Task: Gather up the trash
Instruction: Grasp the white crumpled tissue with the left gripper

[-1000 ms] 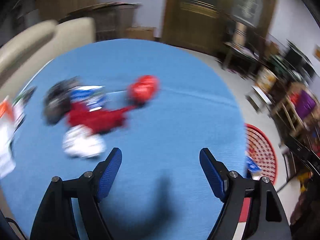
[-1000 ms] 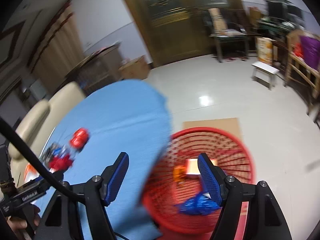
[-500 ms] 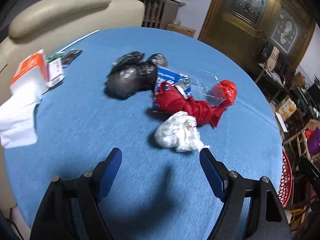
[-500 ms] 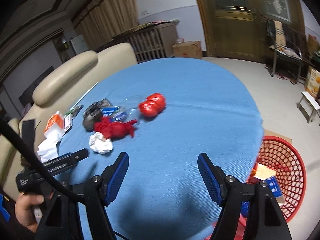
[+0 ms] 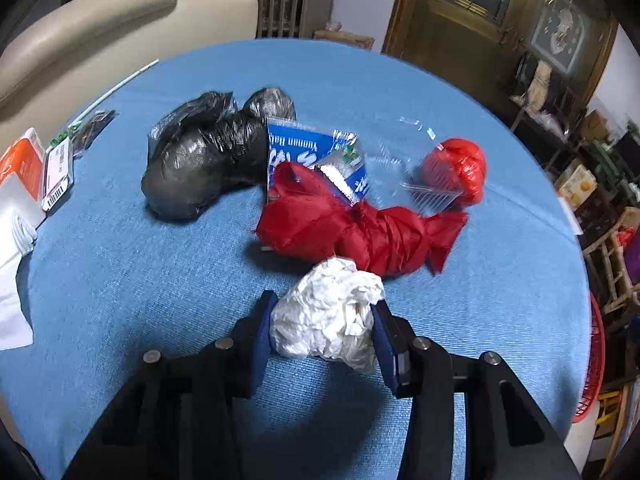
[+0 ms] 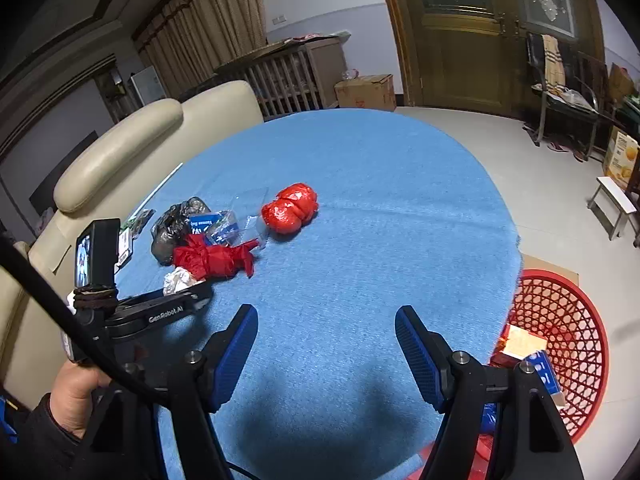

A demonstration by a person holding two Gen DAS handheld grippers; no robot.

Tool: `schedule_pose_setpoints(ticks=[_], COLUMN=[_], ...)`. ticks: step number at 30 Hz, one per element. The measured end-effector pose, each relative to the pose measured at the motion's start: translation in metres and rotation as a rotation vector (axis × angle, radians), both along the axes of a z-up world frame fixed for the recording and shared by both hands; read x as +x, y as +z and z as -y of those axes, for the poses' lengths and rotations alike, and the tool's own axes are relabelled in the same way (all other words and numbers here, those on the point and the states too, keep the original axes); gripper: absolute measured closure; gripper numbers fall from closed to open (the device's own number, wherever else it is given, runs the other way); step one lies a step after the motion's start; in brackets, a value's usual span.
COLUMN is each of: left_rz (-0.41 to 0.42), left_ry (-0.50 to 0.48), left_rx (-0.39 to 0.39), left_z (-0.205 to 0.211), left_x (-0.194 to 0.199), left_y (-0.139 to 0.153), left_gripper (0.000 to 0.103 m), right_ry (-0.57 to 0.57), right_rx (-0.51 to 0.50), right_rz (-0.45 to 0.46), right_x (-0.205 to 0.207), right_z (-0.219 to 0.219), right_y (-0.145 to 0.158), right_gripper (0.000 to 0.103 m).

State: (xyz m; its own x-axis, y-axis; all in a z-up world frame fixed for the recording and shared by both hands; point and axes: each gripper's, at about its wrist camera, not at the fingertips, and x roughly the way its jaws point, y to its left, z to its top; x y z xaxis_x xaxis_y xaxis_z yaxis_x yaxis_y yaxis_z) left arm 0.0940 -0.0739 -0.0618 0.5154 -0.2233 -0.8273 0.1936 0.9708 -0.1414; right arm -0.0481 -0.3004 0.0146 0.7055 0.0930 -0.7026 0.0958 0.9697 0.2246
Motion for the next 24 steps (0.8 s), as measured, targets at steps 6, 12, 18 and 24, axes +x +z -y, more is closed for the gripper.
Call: schedule_pose_setpoints(ticks=[6, 12, 18, 24], left_rz=[0.02, 0.026, 0.038, 0.023], left_ry=[0.053, 0.149, 0.198, 0.2], left_rx=[0.013, 0.013, 0.0, -0.015], left_z=[-0.034, -0.075, -0.094, -0.1], left_x=[-0.021, -0.04, -0.042, -0.041], left_y=[0.001, 0.003, 0.009, 0.003], left_gripper=[0.06, 0.06, 0.06, 0.06], right_ry=[0.074, 0.241, 0.296, 0.215], right_rx=[-0.009, -0.069, -0.08, -0.04], right_rz=[0.001, -0.013, -0.053, -0.098], right_x=[0.022, 0.061, 0.107, 0.138], right_z=[-0.021, -0.073, -0.117, -0.127], right_y=[-0.002, -0.007, -0.026, -0.04], right_gripper=[0.028, 0.028, 0.028, 0.025])
